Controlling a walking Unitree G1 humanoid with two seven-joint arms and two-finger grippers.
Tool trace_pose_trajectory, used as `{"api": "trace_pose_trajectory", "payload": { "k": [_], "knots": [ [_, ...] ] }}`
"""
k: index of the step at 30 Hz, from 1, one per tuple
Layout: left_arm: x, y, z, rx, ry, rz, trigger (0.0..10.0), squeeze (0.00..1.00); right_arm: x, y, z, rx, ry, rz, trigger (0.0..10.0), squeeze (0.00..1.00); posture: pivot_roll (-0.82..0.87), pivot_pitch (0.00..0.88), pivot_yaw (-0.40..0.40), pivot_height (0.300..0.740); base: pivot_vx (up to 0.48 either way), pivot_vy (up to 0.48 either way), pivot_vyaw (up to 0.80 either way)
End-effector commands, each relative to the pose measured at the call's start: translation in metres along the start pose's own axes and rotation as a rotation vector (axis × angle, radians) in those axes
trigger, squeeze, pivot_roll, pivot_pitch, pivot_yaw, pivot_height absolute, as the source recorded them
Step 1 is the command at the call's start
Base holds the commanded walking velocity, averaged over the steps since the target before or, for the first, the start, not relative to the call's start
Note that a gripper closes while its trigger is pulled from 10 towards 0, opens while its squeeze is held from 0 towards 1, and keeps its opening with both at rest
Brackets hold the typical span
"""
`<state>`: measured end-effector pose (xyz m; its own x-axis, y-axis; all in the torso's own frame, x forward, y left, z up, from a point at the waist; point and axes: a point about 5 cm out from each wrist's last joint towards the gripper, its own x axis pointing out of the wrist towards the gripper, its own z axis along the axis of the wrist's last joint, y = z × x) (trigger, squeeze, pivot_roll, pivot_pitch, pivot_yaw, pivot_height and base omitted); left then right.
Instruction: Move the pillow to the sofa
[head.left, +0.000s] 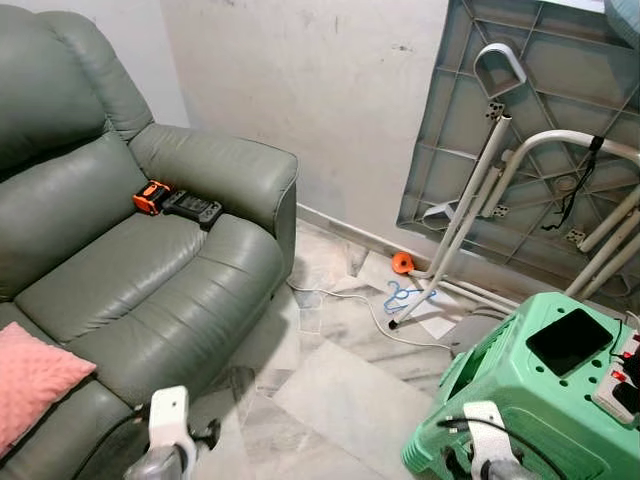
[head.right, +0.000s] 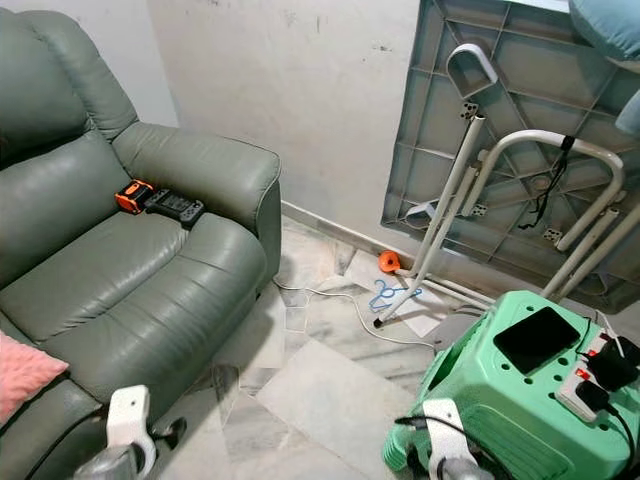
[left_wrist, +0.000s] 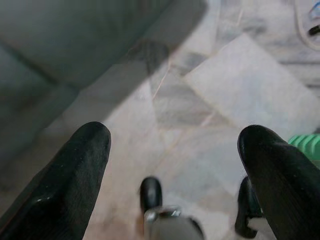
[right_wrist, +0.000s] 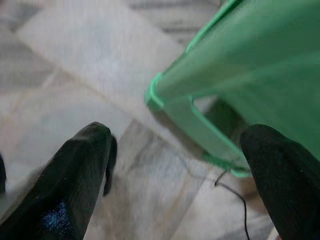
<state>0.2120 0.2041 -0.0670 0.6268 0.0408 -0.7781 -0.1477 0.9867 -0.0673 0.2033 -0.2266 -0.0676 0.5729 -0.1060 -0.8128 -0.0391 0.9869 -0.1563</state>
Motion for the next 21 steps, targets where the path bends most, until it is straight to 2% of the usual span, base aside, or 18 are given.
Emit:
{"api": "trace_pose_trajectory", "payload": {
  "k": [1, 3, 5, 6, 7, 9, 12, 14, 17, 19, 20, 21],
  "knots": [
    [0.002, -0.007, 0.007, 0.038, -0.002, -0.013, 10.0, 0.00, 0.002, 0.005, 0.014, 0.021, -0.025, 0.009, 10.0, 0.00, 0.00, 0.000, -0.013, 0.740, 0.000, 0.000, 0.00],
    [0.000, 0.009, 0.009, 0.052, -0.001, -0.002, 10.0, 0.00, 0.003, 0.012, 0.024, 0.034, -0.046, 0.025, 10.0, 0.00, 0.00, 0.005, -0.011, 0.740, 0.000, 0.000, 0.00],
    [-0.001, 0.015, 0.008, 0.061, 0.007, 0.002, 10.0, 0.00, 0.004, 0.017, 0.031, 0.047, -0.061, 0.037, 10.0, 0.00, 0.00, 0.010, -0.009, 0.740, 0.000, 0.000, 0.00],
    [-0.001, 0.014, 0.007, 0.070, 0.018, -0.003, 10.0, 0.00, 0.004, 0.021, 0.035, 0.059, -0.068, 0.046, 10.0, 0.00, 0.00, 0.010, -0.009, 0.740, 0.000, 0.000, 0.00],
    [-0.001, 0.010, 0.004, 0.086, 0.050, -0.013, 10.0, 0.00, 0.005, 0.032, 0.041, 0.065, -0.076, 0.073, 10.0, 0.00, 0.00, 0.016, -0.007, 0.740, 0.000, 0.000, 0.00],
    [-0.001, 0.009, 0.002, 0.077, 0.057, -0.014, 10.0, 0.00, 0.005, 0.040, 0.041, 0.054, -0.073, 0.096, 10.0, 0.00, 0.00, 0.024, -0.006, 0.740, 0.000, 0.000, 0.00],
    [-0.001, 0.009, 0.002, 0.065, 0.055, -0.011, 10.0, 0.00, 0.005, 0.044, 0.040, 0.045, -0.069, 0.110, 10.0, 0.00, 0.00, 0.024, -0.006, 0.740, 0.000, 0.000, 0.00],
    [-0.001, 0.012, 0.001, 0.047, 0.053, 0.014, 10.0, 0.00, 0.005, 0.051, 0.038, 0.079, -0.062, 0.113, 10.0, 0.00, 0.00, 0.033, -0.003, 0.740, 0.000, 0.000, 0.00],
    [-0.002, 0.015, 0.000, 0.058, 0.054, 0.033, 10.0, 0.00, 0.005, 0.056, 0.039, 0.072, -0.063, 0.113, 10.0, 0.00, 0.00, 0.038, -0.001, 0.740, 0.000, 0.000, 0.00],
    [-0.003, 0.017, -0.004, 0.063, 0.064, 0.040, 10.0, 0.00, 0.004, 0.067, 0.042, 0.060, -0.068, 0.128, 10.0, 0.00, 0.00, 0.039, -0.001, 0.740, 0.000, 0.000, 0.00],
    [-0.003, 0.018, -0.006, 0.061, 0.069, 0.039, 10.0, 0.00, 0.003, 0.082, 0.047, 0.053, -0.074, 0.142, 10.0, 0.00, 0.00, 0.039, -0.002, 0.740, 0.000, 0.000, 0.00],
    [-0.003, 0.018, -0.006, 0.061, 0.069, 0.039, 10.0, 0.00, 0.003, 0.082, 0.047, 0.053, -0.074, 0.142, 10.0, 0.00, 0.00, 0.039, -0.002, 0.740, 0.000, 0.000, 0.00]
  ]
}}
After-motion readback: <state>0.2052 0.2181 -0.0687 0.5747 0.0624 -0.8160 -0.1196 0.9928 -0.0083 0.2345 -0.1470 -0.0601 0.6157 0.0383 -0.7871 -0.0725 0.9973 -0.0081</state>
